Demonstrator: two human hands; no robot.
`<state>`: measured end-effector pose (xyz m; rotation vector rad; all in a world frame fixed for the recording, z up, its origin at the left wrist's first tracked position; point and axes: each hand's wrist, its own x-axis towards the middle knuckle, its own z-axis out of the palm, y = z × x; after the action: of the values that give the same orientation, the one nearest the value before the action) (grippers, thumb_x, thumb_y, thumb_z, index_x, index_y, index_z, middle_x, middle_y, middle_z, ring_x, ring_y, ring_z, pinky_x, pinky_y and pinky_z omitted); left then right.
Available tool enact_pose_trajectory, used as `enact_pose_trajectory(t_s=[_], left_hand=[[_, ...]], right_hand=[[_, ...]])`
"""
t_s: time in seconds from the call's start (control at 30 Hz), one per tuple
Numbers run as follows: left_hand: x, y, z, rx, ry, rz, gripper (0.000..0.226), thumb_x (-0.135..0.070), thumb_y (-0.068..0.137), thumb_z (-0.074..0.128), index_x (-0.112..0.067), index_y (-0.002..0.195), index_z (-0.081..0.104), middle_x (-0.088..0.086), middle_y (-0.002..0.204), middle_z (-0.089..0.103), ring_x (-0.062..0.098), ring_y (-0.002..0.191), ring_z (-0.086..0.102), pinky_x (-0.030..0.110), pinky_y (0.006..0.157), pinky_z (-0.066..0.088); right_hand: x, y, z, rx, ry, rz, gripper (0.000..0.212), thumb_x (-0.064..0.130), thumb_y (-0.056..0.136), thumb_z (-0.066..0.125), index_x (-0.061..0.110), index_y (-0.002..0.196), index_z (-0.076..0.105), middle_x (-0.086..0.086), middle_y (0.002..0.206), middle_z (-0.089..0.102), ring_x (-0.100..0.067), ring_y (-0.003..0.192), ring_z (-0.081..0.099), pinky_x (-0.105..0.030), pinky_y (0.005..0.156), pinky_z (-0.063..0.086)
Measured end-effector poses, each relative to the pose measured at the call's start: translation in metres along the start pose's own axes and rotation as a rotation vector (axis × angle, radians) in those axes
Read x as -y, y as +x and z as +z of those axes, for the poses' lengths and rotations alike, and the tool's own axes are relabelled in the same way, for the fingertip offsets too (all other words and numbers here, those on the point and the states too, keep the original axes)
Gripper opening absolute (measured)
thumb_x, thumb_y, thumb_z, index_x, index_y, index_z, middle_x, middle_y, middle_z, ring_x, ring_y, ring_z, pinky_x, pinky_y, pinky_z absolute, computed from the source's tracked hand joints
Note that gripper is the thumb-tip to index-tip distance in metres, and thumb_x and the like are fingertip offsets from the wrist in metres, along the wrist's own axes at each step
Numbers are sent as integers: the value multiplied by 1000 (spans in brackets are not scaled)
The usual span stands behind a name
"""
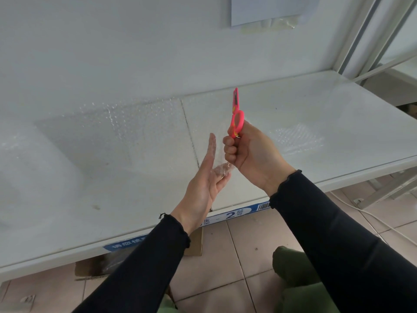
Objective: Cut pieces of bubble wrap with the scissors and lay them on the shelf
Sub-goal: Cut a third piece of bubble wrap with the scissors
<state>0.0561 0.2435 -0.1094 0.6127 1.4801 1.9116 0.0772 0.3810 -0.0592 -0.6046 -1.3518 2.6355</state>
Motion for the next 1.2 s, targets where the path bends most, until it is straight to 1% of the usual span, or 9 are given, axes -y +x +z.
enact_pose_trajectory(t_s=[0.23,0.47,0.6,0.73,0.83,0.93,1.03,1.13,1.2], left_hand=[[2,-3,2,19,2,-16,44,-52,107,25,-61,149,17,-12,168,13,12,140,48,42,125,22],[2,-4,1,21,-63,-26,44,-53,108,24,-62,149,15,-7,165,27,14,141,46,42,125,21],[3,-1,1,-48,-183,-40,47,-47,109,19,-54,154,8,-31,111,70,20,143,44,40,123,24],[5,10,-12,-119,-420,-127,49,-53,106,32,-54,153,17,18,136,63,31,141,47,43,117,35],[-2,16,-17,-319,-532,-288,71,-64,98,40,-29,158,25,20,147,50,34,136,51,50,104,49],[-11,7,-19,-424,-304,-414,79,-64,90,57,-4,139,47,17,136,54,30,123,59,44,93,57],[-27,-17,-31,-277,121,-451,56,-57,92,60,-8,116,70,14,121,70,27,113,67,36,91,59],[-45,-39,-53,-326,523,-314,53,-57,95,52,-10,92,76,5,92,78,22,92,74,37,85,59],[-51,-44,-66,-447,560,-128,49,-56,94,54,-10,97,72,7,93,75,22,89,72,38,83,58]], right_hand=[[9,5,0,-15,13,13,43,54,95,55,19,71,48,0,65,43,-12,55,34,-24,57,32],[9,7,1,-28,44,-4,41,48,99,54,19,72,48,1,64,43,-11,54,35,-22,54,33],[8,8,-1,-20,79,-16,37,43,101,53,18,75,50,1,65,44,-11,53,37,-21,50,35],[11,6,-2,17,-3,0,39,49,98,54,18,76,49,-1,68,47,-13,56,40,-22,55,37],[8,4,-4,34,-102,27,40,52,95,59,17,78,52,-2,71,51,-13,57,45,-23,59,42],[6,2,-6,58,-143,31,39,52,94,61,17,79,56,-2,73,56,-12,58,48,-23,59,43],[8,0,-8,85,-164,-3,35,48,95,60,15,82,59,-5,78,62,-12,58,51,-22,58,45],[6,-3,-7,99,-325,-86,29,39,97,60,11,88,61,-11,85,68,-13,59,51,-24,57,45],[-4,-6,-2,76,-569,-179,28,31,99,60,3,93,61,-15,88,71,-12,56,51,-26,54,43]])
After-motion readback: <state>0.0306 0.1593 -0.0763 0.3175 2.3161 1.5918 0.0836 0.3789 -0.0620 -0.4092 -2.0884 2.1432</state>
